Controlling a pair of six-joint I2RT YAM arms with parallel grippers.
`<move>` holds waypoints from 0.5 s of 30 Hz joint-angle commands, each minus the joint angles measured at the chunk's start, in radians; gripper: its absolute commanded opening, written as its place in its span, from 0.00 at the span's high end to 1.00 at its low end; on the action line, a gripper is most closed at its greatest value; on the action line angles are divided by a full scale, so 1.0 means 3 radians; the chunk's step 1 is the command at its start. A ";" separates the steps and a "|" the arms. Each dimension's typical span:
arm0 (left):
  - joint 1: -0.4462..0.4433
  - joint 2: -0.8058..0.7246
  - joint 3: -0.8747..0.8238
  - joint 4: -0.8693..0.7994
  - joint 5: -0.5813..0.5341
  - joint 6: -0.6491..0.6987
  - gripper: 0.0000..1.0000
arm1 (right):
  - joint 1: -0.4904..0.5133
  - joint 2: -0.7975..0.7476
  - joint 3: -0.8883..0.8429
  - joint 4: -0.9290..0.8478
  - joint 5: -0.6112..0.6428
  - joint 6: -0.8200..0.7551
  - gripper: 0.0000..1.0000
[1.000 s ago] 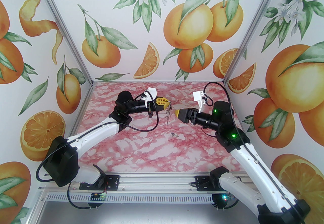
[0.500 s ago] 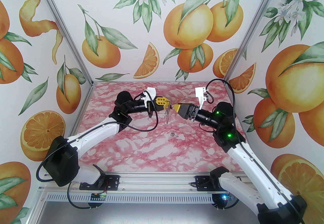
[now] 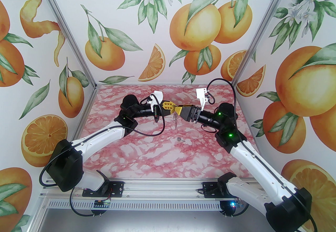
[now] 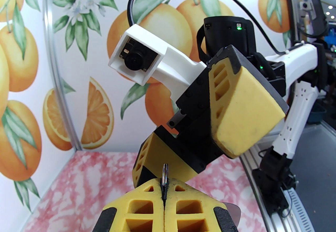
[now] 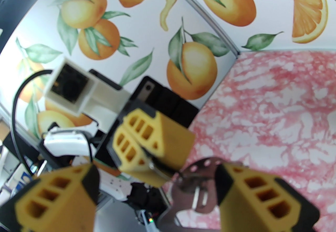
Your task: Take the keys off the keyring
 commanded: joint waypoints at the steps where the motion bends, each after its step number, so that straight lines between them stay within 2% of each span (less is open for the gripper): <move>1: -0.0022 0.0002 0.0089 0.0109 -0.0001 0.0024 1.00 | 0.0022 -0.0043 0.0035 0.0133 -0.0055 0.0016 0.25; 6: -0.0022 -0.0011 0.0090 0.0058 -0.0012 0.0057 1.00 | 0.0022 -0.0088 -0.0003 0.0115 -0.0123 0.0059 0.33; 15: -0.0022 -0.0036 0.0088 0.0020 -0.0028 0.0085 1.00 | 0.0007 -0.0159 -0.0055 0.0054 -0.0149 0.0067 0.40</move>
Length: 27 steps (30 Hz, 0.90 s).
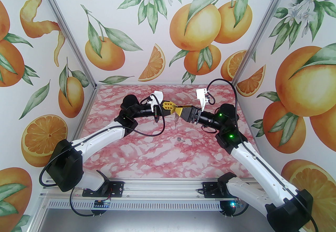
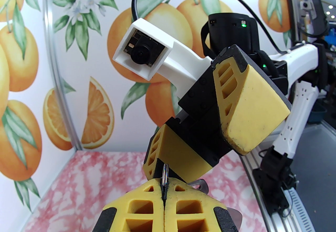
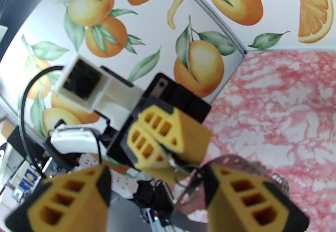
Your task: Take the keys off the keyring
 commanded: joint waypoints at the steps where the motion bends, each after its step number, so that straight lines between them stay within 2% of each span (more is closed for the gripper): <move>1: -0.0009 -0.0043 0.0083 0.0026 -0.0026 0.0050 1.00 | -0.0001 -0.0102 -0.0046 0.0039 -0.0071 0.0013 0.41; 27: -0.0009 -0.0114 0.0083 -0.0078 -0.0045 0.0122 1.00 | -0.0117 -0.0213 -0.0236 0.0301 0.0001 0.0075 0.60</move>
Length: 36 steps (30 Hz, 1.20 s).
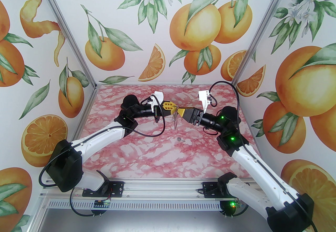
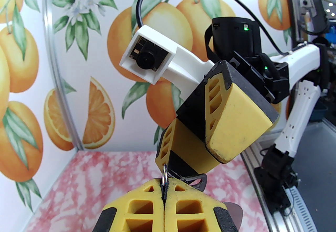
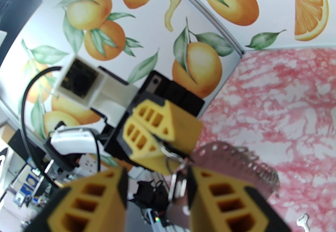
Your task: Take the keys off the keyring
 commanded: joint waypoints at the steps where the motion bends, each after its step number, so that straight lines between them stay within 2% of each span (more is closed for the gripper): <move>1: -0.0002 -0.0094 0.0087 -0.0033 -0.0011 0.0070 1.00 | -0.0037 -0.0087 -0.0067 0.0197 0.0010 -0.0008 0.60; 7: -0.0002 -0.0088 0.0103 -0.0023 0.0002 0.0049 1.00 | -0.0054 0.0036 -0.0073 0.0497 -0.0089 0.0159 0.66; 11: -0.0002 -0.0094 0.0104 -0.0031 -0.0004 0.0059 1.00 | -0.0059 0.0066 -0.0082 0.0447 -0.0099 0.0128 0.71; 16: -0.0003 -0.0089 0.0122 -0.0042 0.0001 0.0064 1.00 | -0.0069 0.0023 -0.0048 0.0170 -0.0004 -0.0063 0.71; 23: -0.0010 -0.0094 0.0129 -0.0042 0.0007 0.0059 1.00 | -0.0069 0.0064 -0.0022 0.0079 0.0022 -0.0159 0.72; 36: -0.0028 -0.0088 0.0149 -0.0083 0.0009 0.0092 1.00 | -0.0069 0.0122 0.0026 0.0044 0.0096 -0.0252 0.83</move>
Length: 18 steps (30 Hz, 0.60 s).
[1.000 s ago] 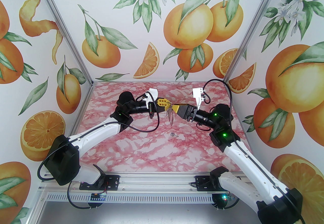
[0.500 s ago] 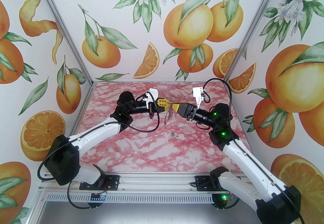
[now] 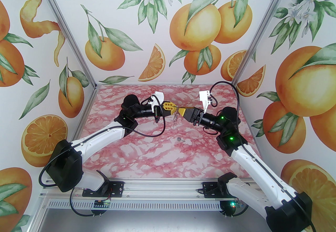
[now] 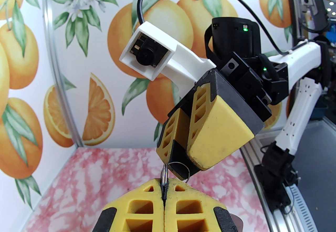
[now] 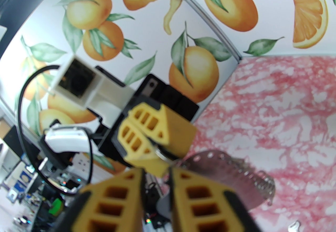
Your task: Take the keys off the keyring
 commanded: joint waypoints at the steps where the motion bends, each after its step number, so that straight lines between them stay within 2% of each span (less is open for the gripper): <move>1: -0.0029 -0.0093 0.0147 -0.0020 0.0007 0.0060 1.00 | -0.0018 0.0055 0.0086 -0.0122 0.0106 -0.0142 0.85; 18: -0.0040 -0.0148 0.0139 -0.0116 -0.0054 0.0182 1.00 | -0.0018 -0.0044 0.0154 -0.0560 0.0306 -0.0548 0.99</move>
